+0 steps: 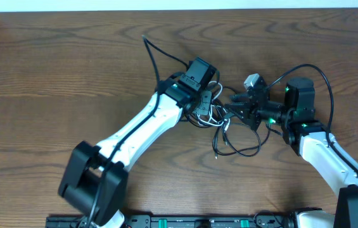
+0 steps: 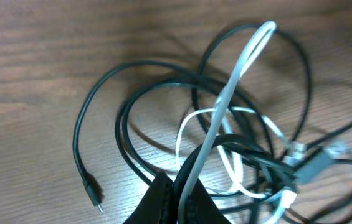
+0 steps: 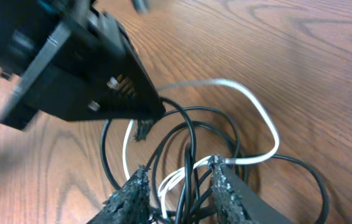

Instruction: Untangle cables

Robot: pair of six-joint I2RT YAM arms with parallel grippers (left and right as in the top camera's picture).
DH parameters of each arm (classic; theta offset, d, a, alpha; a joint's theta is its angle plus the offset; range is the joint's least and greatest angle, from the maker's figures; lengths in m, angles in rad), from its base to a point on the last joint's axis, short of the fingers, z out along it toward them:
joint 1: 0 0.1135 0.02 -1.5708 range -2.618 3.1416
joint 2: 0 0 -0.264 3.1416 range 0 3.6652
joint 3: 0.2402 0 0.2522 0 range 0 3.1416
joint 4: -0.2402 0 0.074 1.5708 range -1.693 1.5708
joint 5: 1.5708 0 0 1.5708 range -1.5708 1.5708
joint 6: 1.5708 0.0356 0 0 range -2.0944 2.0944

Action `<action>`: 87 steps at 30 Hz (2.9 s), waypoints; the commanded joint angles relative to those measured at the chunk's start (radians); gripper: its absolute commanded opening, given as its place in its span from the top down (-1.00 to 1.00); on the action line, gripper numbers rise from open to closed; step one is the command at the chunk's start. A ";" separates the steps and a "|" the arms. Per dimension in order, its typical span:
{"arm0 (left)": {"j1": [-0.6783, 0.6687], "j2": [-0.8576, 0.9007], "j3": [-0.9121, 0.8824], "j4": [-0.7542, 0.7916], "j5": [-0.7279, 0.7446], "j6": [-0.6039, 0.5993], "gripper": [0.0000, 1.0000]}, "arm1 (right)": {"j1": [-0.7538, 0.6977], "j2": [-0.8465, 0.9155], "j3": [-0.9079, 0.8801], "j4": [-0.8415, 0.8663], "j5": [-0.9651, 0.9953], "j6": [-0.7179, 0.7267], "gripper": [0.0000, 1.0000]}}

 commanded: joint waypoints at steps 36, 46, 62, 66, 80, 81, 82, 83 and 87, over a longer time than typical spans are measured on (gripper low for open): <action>-0.019 0.152 -0.007 0.058 -0.002 -0.065 0.85 | 0.124 0.254 0.006 0.141 0.194 -0.085 0.06; -0.019 0.152 -0.007 0.058 -0.002 -0.066 0.84 | 0.124 0.255 0.006 0.121 0.236 -0.085 0.40; -0.019 0.152 -0.007 0.057 -0.002 -0.065 0.85 | 0.123 0.263 0.006 0.192 0.106 -0.069 0.98; -0.019 0.152 -0.007 0.057 -0.002 -0.065 0.85 | 0.116 0.263 0.006 0.235 0.027 -0.057 0.98; -0.019 0.152 -0.007 0.058 -0.002 -0.065 0.85 | -0.073 0.262 0.006 0.347 -0.374 0.013 0.97; -0.019 0.152 -0.007 0.058 -0.002 -0.065 0.85 | -0.082 0.262 0.006 0.366 -0.383 0.034 0.98; -0.019 0.152 -0.007 0.058 -0.002 -0.065 0.85 | -0.090 0.262 0.006 0.384 -0.384 0.052 0.97; -0.019 0.152 -0.007 0.057 -0.002 -0.065 0.84 | -0.096 0.262 0.006 0.400 -0.384 0.064 0.98; -0.019 0.152 -0.007 0.057 -0.002 -0.065 0.85 | -0.107 0.262 0.006 0.463 -0.383 0.116 0.97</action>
